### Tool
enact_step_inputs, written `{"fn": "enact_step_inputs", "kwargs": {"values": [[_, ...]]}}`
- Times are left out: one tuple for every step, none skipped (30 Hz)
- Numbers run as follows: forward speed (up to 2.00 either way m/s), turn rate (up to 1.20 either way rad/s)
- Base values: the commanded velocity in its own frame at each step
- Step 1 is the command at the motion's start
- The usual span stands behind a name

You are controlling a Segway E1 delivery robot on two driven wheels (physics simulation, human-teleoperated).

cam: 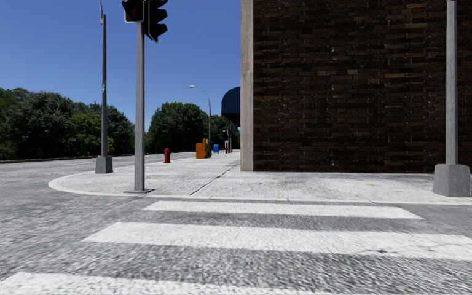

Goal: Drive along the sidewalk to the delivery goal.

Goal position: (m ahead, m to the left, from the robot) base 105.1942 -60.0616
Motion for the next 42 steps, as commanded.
{"fn": "enact_step_inputs", "kwargs": {"values": [[2.00, 0.00], [2.00, 0.00], [2.00, 0.00], [2.00, 0.00], [2.00, 0.00], [2.00, 0.00], [2.00, 0.00], [2.00, 0.00], [2.00, 0.00], [2.00, 0.00], [2.00, 0.00], [2.00, 0.00], [2.00, 0.10], [2.00, 0.18], [2.00, 0.18], [2.00, 0.23], [2.00, 0.25], [2.00, 0.26], [2.00, 0.26], [2.00, 0.26], [2.00, 0.27], [2.00, 0.27], [2.00, 0.27], [2.00, 0.27], [2.00, 0.27], [2.00, 0.27], [2.00, 0.27], [2.00, 0.27], [2.00, 0.25], [2.00, 0.25], [2.00, 0.16], [2.00, 0.04], [2.00, 0.00], [2.00, 0.00], [2.00, 0.00], [2.00, 0.00], [2.00, 0.00], [2.00, 0.03], [2.00, 0.03], [2.00, 0.14], [2.00, 0.22], [2.00, 0.25]]}}
